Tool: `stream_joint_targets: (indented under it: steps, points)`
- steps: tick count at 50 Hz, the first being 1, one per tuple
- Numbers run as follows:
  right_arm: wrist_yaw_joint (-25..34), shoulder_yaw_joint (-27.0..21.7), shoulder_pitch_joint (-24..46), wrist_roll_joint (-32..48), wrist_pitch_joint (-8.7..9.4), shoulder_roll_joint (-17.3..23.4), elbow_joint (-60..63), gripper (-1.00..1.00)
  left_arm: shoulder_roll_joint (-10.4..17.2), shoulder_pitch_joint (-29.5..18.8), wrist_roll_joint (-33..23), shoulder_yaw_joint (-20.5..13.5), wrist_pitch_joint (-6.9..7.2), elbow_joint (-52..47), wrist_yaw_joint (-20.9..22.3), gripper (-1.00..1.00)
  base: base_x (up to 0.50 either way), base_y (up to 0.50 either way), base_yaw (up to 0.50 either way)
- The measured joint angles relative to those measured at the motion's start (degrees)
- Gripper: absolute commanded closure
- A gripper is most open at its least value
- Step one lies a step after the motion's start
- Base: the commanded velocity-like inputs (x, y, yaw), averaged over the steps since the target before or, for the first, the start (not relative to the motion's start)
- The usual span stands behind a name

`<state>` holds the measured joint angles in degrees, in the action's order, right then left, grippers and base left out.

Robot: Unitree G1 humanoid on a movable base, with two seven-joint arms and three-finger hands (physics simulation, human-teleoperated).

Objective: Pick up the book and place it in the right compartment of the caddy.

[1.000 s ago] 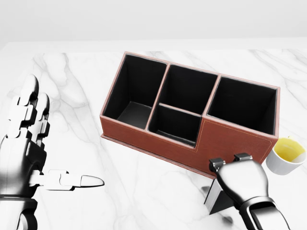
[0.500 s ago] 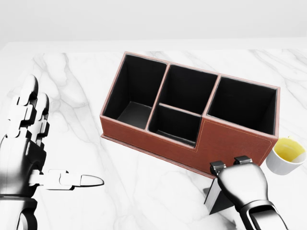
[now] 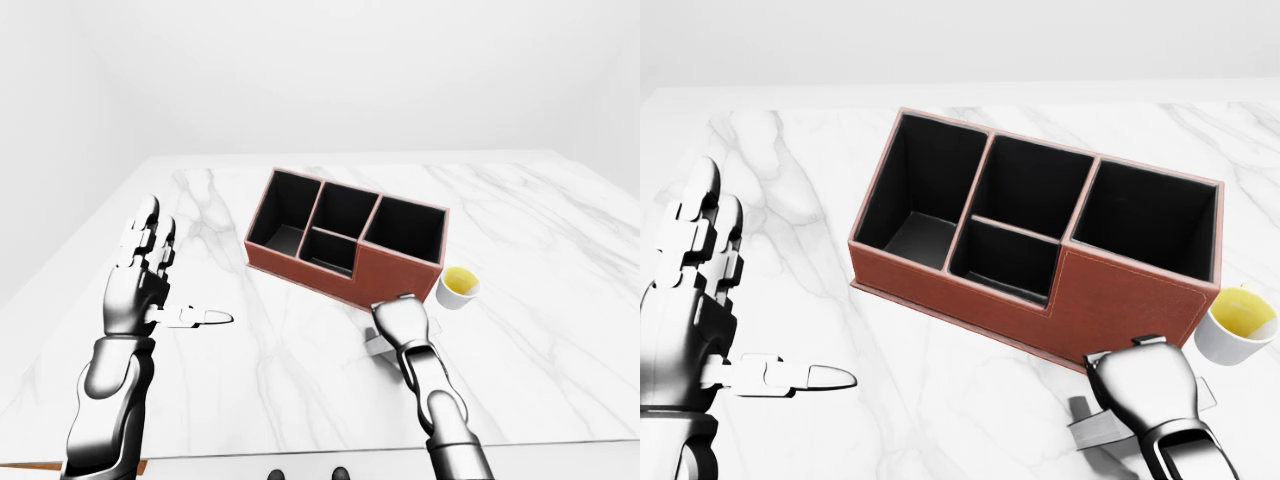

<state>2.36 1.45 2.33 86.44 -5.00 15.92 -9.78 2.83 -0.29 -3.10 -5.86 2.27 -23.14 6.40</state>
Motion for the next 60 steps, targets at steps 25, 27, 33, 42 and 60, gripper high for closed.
stream_joint_targets:
  steps: [25, 27, 33, 42, 60]
  points:
    - [1.76, 1.23, -4.11, -7.26, 0.0, -3.29, 11.86, 1.0, -0.09, 0.16, 0.43, 0.17, 0.28, -0.52, 0.25, -1.0, 0.0, 0.0, 0.0]
    - [2.82, 1.17, -4.86, -8.29, 0.0, -3.72, 13.71, 1.0, -0.09, 0.17, 0.44, 0.18, 0.28, -0.55, 0.27, -1.0, 0.0, 0.0, 0.0]
    - [6.49, 0.77, -6.57, -11.7, 0.0, -5.01, 19.49, 1.0, -0.1, 0.16, 0.42, 0.17, 0.24, -0.58, 0.25, -1.0, 0.0, 0.0, 0.0]
    - [13.37, 0.03, -8.0, -17.09, 0.0, -6.86, 28.68, 1.0, -0.06, 0.04, 0.4, 0.05, 0.21, -0.52, 0.11, -1.0, 0.0, 0.0, 0.0]
    - [33.96, -1.18, -1.32, -32.1, 0.0, -8.55, 45.42, 1.0, -0.01, -0.15, 0.54, -0.08, 0.14, -0.77, 0.0, -1.0, 0.0, 0.0, 0.0]
